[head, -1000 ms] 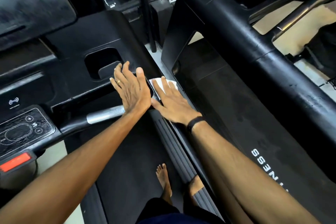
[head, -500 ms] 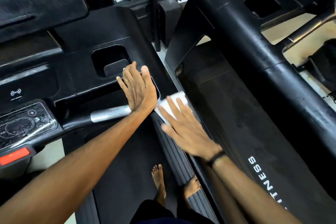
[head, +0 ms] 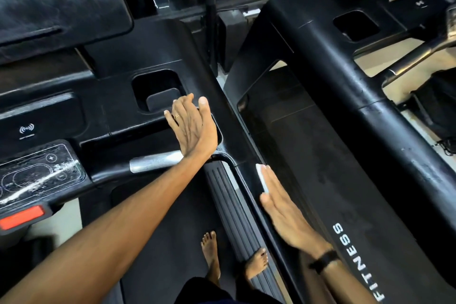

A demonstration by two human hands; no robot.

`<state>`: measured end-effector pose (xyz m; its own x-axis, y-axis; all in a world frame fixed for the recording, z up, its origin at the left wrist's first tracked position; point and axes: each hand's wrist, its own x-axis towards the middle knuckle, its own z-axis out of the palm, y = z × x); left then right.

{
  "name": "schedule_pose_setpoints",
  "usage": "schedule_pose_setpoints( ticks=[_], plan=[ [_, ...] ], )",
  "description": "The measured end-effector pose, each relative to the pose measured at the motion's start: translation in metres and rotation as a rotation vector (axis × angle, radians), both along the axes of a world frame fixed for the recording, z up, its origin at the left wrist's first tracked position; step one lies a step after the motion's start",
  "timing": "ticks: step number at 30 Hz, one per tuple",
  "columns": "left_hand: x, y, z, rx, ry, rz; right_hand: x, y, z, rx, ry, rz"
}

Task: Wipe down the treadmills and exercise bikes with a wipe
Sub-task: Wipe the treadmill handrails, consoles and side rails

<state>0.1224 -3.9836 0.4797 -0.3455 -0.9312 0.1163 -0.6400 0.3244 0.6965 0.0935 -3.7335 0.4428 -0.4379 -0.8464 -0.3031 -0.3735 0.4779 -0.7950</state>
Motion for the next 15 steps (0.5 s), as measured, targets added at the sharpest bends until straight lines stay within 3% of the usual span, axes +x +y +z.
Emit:
schedule_pose_setpoints(
  ticks=[3,6,8,10,13,15],
  plan=[
    [-0.001,0.001,-0.001,0.005,-0.02,-0.019,-0.017,-0.032,0.0,0.053,-0.27,-0.205],
    [0.001,0.0,-0.001,0.007,-0.032,-0.048,-0.046,-0.102,0.004,0.134,-0.306,-0.287],
    [0.004,-0.001,0.001,0.017,-0.018,-0.075,-0.056,-0.146,0.011,0.133,-0.191,-0.249],
    [0.007,-0.003,0.0,0.034,-0.002,-0.098,-0.052,-0.169,0.013,0.154,0.05,-0.143],
    [0.014,-0.011,0.001,-0.013,-0.036,-0.128,-0.024,-0.147,0.02,0.073,0.479,0.004],
    [0.021,-0.024,0.004,-0.079,-0.084,-0.175,-0.003,-0.11,0.024,-0.016,0.568,0.059]
  ],
)
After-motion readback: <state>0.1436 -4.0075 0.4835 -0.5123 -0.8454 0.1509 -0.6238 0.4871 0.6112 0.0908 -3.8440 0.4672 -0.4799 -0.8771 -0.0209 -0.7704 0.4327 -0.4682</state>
